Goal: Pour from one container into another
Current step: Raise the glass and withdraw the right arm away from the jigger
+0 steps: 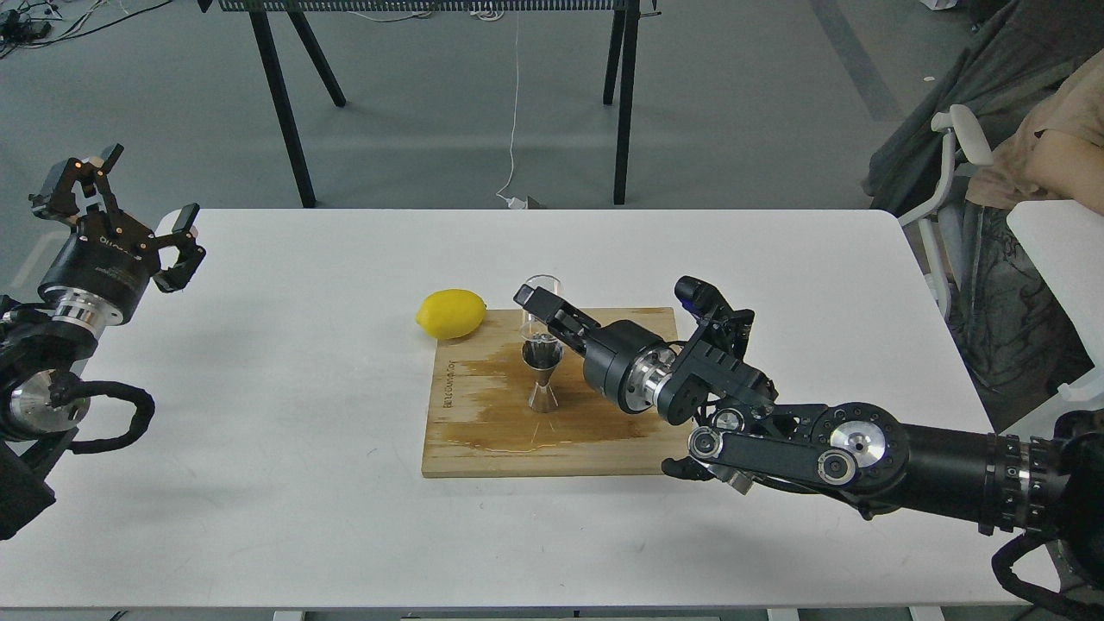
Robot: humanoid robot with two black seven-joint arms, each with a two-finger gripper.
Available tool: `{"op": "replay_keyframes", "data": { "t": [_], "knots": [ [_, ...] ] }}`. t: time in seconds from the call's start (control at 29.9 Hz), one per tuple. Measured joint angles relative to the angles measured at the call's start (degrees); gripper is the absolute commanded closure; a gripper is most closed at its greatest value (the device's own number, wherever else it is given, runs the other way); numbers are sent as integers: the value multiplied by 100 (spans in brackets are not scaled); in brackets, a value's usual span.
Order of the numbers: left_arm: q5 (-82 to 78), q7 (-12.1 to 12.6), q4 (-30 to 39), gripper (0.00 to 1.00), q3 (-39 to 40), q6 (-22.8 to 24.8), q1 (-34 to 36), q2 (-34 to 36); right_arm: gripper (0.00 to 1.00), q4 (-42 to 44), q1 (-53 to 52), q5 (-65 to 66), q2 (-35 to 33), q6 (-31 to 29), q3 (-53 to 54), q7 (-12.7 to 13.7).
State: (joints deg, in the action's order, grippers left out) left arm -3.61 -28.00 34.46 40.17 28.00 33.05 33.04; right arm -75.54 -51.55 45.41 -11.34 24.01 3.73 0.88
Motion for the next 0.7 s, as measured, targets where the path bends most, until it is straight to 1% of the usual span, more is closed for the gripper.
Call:
{"op": "replay_keyframes", "data": {
  "t": [0.17, 0.33, 0.54, 0.7],
  "knots": [
    [0, 0, 0, 1, 0, 0, -9, 10, 59, -55, 59, -152, -22, 7, 342, 18],
    [0, 0, 0, 1, 0, 0, -16, 16, 59, -191, 271, -725, -48, 14, 1140, -52],
    [9, 0, 0, 1, 0, 0, -54, -12, 59, -261, 946, -1582, 11, 19, 2853, -100],
    [11, 0, 0, 1, 0, 0, -78, -16, 59, -423, 1613, -2590, 45, 13, 4425, -168]
  ]
}}
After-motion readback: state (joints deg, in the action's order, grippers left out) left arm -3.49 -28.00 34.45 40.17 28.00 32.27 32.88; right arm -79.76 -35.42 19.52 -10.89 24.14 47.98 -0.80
